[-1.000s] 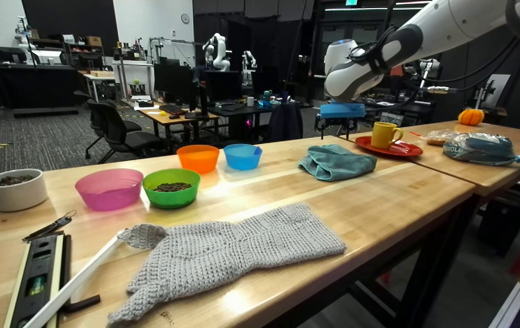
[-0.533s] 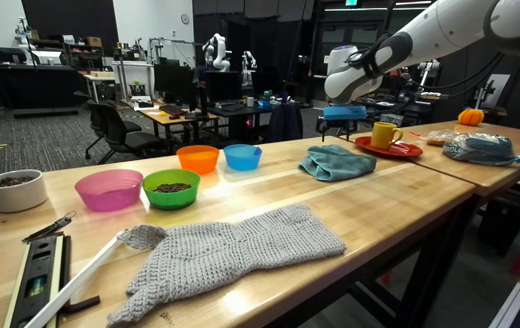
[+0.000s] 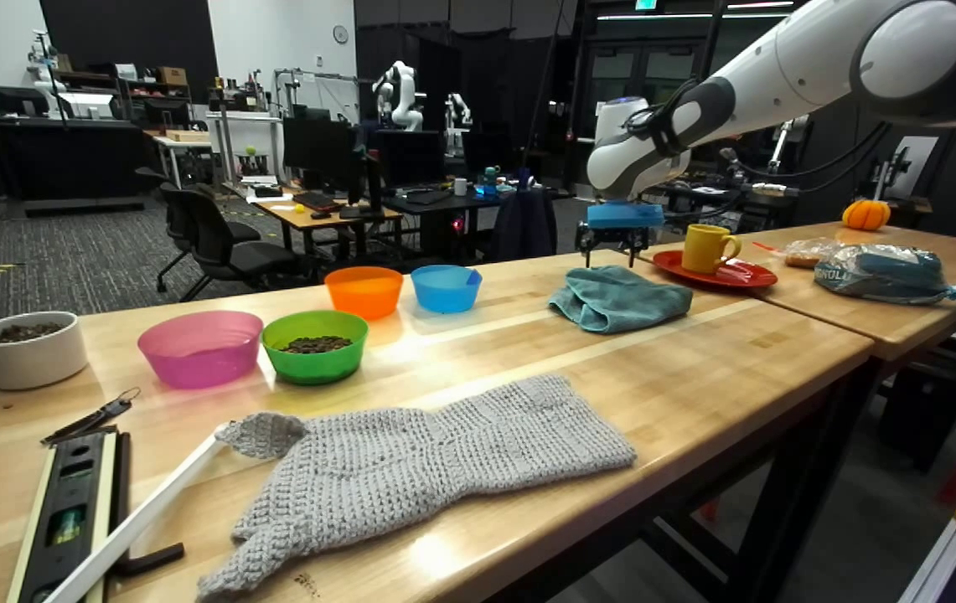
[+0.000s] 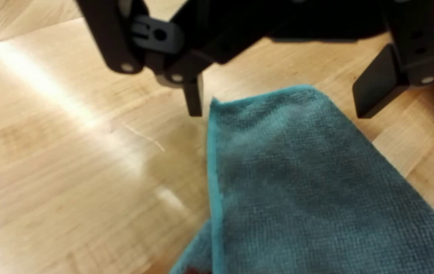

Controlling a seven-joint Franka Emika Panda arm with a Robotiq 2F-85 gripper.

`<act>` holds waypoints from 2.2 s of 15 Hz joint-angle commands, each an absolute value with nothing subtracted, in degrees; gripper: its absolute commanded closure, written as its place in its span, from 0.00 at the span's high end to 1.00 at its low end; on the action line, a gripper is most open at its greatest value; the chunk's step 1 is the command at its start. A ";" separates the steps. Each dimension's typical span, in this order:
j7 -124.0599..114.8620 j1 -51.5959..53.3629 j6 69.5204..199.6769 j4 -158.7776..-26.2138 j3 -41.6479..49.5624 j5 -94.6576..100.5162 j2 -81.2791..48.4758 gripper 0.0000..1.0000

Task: Fold the blue towel on the table

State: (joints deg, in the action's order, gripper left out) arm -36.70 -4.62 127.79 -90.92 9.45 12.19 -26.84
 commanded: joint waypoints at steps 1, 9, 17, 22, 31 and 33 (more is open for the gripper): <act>-35.39 -4.15 126.21 -87.86 10.48 10.61 -28.61 0.69; -36.39 -3.64 124.98 -87.71 11.11 11.08 -28.12 0.08; -38.63 -1.55 123.61 -91.26 11.65 12.25 -22.55 0.01; -40.82 0.47 121.07 -95.97 10.96 13.66 -15.64 0.01; -45.59 2.64 116.82 -110.88 5.59 15.69 -0.72 0.01; -46.41 2.48 115.38 -113.72 3.71 14.87 1.72 0.01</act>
State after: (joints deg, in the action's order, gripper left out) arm -44.30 2.28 117.25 -107.50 5.87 14.89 -4.17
